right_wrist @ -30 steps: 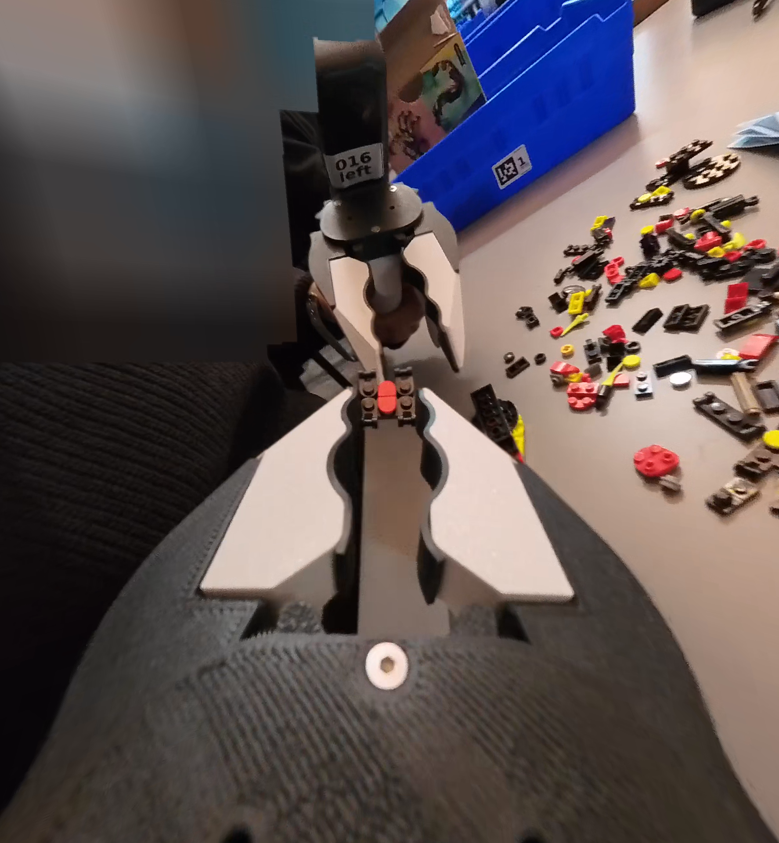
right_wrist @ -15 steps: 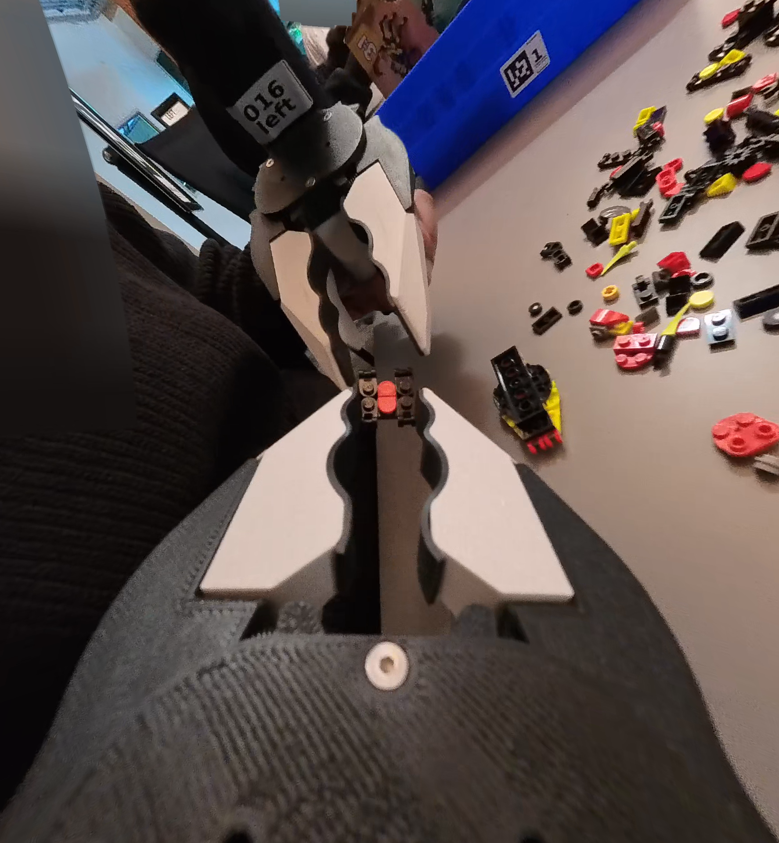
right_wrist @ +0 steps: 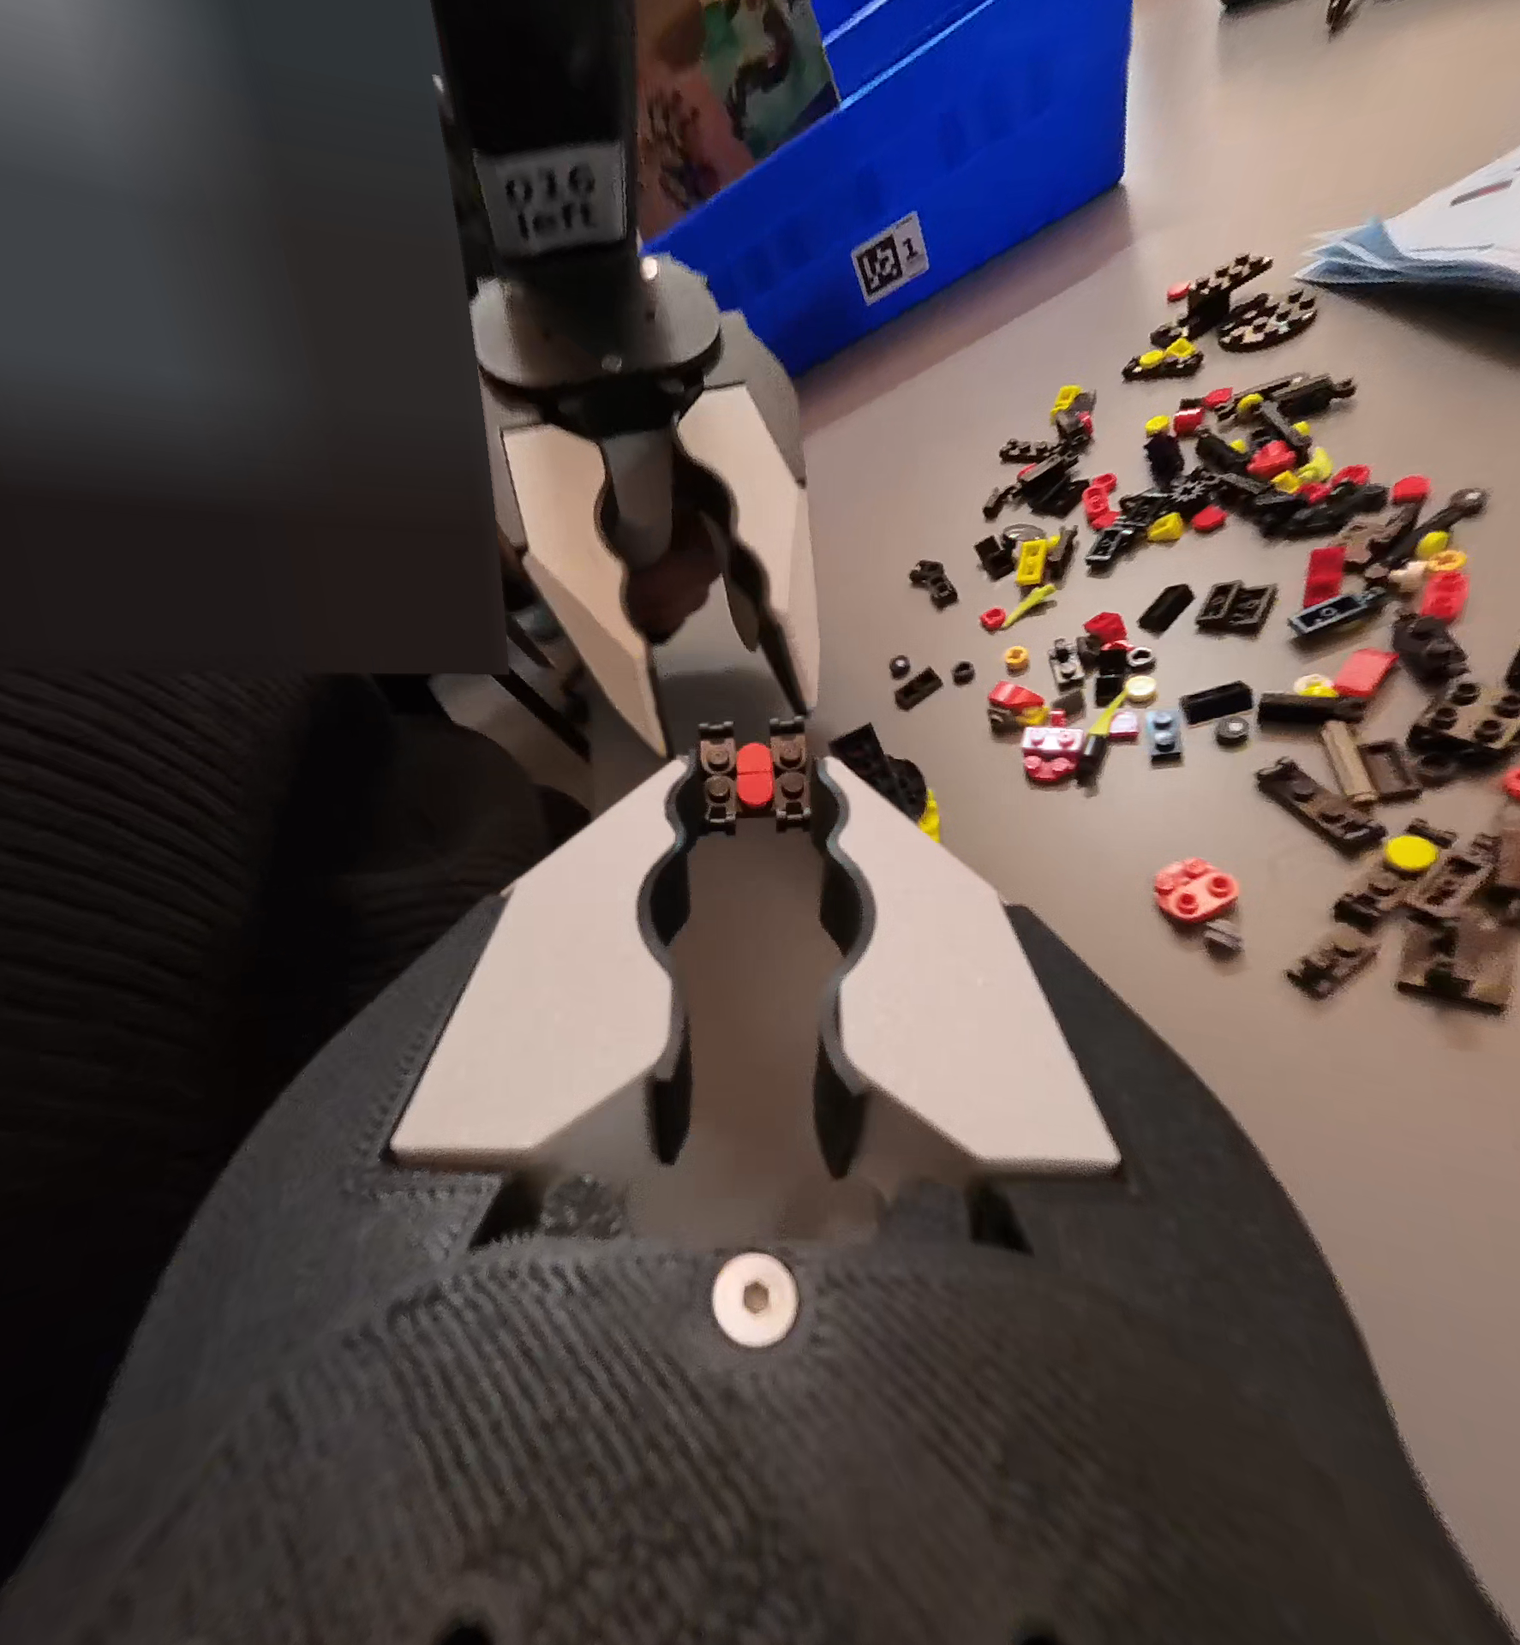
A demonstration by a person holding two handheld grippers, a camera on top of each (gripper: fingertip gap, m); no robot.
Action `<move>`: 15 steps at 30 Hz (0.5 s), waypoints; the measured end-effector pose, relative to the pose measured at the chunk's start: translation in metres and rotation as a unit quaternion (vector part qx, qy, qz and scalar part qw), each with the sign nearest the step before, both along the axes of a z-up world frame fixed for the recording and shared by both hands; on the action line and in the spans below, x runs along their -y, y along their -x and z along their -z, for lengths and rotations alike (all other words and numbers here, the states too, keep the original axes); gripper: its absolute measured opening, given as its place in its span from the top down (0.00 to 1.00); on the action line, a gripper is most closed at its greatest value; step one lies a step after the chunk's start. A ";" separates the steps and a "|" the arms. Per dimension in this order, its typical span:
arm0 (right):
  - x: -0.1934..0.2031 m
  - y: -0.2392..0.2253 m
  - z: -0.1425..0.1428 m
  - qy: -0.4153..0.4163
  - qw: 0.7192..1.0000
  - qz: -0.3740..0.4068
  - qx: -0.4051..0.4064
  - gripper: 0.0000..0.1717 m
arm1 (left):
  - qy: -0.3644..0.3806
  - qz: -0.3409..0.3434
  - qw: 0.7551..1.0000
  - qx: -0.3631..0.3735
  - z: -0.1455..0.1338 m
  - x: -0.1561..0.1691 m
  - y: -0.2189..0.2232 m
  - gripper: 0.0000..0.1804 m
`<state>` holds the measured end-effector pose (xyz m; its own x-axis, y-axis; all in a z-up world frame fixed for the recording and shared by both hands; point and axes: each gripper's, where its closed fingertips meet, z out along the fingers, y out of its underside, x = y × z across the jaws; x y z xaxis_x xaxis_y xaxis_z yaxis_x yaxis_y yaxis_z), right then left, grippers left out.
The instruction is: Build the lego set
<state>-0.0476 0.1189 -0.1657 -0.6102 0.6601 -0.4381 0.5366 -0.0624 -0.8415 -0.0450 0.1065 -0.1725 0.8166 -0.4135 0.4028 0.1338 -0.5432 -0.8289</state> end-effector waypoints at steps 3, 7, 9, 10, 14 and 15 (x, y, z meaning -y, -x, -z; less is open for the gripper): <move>0.001 -0.001 0.007 -0.027 1.000 -0.005 0.001 0.87 | 0.011 0.005 1.000 0.009 0.003 0.001 -0.001 0.83; 0.002 0.000 0.007 -0.047 0.999 -0.003 -0.009 0.87 | 0.014 0.016 0.999 0.026 0.001 0.003 -0.005 0.84; 0.001 0.001 0.008 -0.057 0.998 0.001 -0.015 0.87 | 0.015 0.018 0.999 0.033 0.000 0.003 -0.006 0.85; 0.000 0.002 0.007 -0.061 0.998 0.003 -0.017 0.87 | 0.018 0.020 0.999 0.042 0.000 0.004 -0.007 0.85; 0.002 0.003 0.004 -0.058 0.998 0.006 -0.027 0.87 | 0.018 0.023 0.996 0.079 -0.005 0.004 -0.007 0.88; 0.003 0.003 0.002 -0.055 0.998 0.006 -0.029 0.87 | 0.016 0.021 0.996 0.088 -0.007 0.003 -0.007 0.88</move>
